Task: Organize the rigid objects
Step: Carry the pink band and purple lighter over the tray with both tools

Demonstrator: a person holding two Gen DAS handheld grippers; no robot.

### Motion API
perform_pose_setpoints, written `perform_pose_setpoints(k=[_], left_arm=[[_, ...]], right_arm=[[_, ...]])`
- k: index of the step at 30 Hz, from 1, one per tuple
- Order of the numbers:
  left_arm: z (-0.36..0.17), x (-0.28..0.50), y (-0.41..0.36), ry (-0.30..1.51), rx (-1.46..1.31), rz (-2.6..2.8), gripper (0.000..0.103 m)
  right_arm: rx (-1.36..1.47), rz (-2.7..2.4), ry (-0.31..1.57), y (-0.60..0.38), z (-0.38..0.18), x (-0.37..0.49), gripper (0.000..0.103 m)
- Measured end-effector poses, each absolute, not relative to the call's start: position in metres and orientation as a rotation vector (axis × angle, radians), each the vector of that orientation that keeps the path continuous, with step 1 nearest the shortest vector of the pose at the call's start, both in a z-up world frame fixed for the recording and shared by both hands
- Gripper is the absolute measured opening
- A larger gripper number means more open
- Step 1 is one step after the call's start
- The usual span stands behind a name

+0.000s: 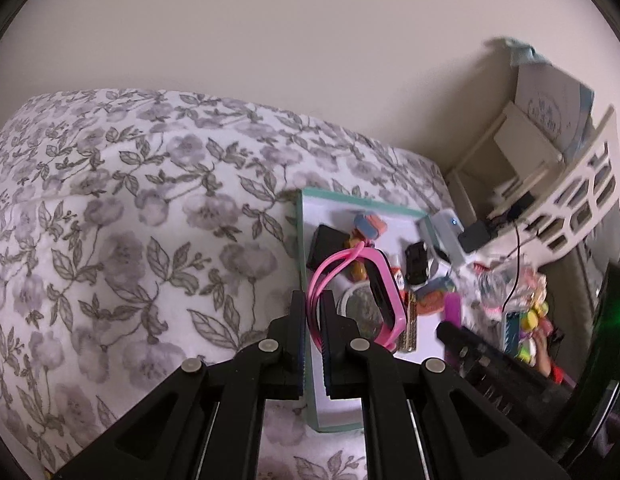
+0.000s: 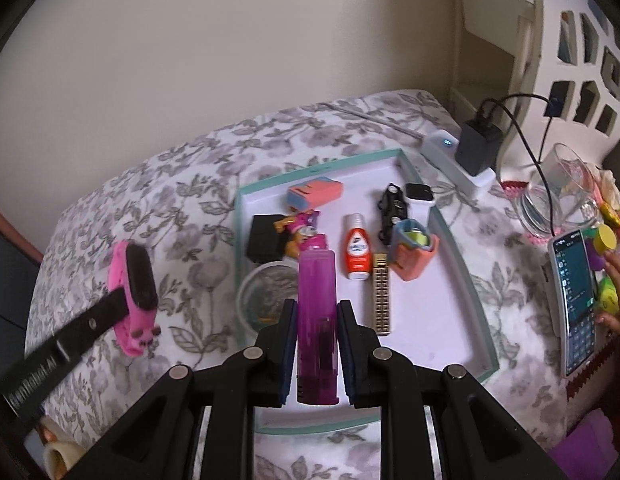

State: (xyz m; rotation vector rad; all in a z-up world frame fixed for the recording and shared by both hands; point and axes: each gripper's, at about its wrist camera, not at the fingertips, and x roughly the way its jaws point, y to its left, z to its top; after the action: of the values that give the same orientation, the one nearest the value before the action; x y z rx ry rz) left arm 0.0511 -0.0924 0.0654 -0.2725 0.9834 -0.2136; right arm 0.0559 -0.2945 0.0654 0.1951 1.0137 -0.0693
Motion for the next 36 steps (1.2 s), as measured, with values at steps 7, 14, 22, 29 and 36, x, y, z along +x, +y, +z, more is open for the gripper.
perform_pose_setpoints(k=[7,14,22,29,36], left_arm=[[0.041,0.048,-0.119,1.061,-0.237,-0.281,0.006],[0.024,0.042,-0.149,1.107,-0.103,-0.305,0.007],[0.001,0.038,-0.171,1.154,0.018,-0.307,0.007],[-0.015,0.044,-0.175,1.193,0.031,-0.294,0.007],[-0.020,0.046,-0.172,1.218,0.009,-0.294,0.007]], right_arm=[[0.221,-0.175,1.099,-0.329,0.040,0.066,0.021],[0.229,-0.242,1.147,-0.346,0.027,0.064,0.021],[0.246,-0.258,1.212,-0.352,0.007,0.068,0.021],[0.249,-0.259,1.272,-0.352,-0.012,0.071,0.021],[0.241,-0.264,1.284,-0.350,-0.016,0.070,0.022]])
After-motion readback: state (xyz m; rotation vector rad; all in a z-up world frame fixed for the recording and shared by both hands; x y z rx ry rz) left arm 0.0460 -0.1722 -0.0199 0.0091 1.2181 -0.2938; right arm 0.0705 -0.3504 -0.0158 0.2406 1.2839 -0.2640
